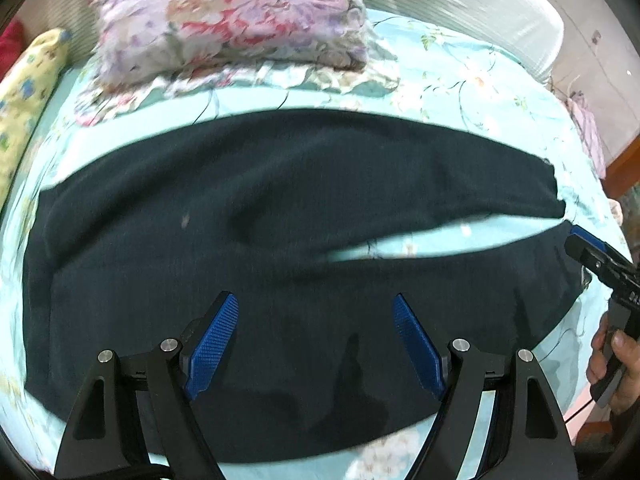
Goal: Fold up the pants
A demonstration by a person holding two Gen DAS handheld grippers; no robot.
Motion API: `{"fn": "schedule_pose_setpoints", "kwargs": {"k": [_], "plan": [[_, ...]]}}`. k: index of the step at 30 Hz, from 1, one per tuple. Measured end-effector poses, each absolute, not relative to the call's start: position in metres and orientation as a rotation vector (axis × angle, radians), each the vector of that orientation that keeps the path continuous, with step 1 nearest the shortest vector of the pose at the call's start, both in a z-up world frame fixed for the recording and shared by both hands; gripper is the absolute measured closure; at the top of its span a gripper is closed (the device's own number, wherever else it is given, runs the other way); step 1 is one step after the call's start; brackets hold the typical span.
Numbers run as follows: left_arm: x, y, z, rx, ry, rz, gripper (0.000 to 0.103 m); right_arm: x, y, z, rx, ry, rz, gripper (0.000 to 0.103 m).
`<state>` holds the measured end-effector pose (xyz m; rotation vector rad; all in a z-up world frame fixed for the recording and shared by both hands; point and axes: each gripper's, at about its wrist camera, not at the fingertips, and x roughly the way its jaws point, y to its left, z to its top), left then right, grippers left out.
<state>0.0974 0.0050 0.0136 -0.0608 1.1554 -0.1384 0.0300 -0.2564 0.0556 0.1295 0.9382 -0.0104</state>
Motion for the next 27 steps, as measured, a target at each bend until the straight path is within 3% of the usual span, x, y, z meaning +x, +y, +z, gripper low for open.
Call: {"fn": "schedule_pose_setpoints", "kwargs": {"k": [23,27], "plan": [[0.28,-0.03,-0.002,0.2,1.226,-0.423,0.023,0.127,-0.38,0.062,0.259,0.976,-0.191,0.0],[0.298,-0.041,-0.016,0.231,1.268,-0.484,0.023,0.139,-0.388,0.056,0.265,1.004,-0.166,0.007]]}}
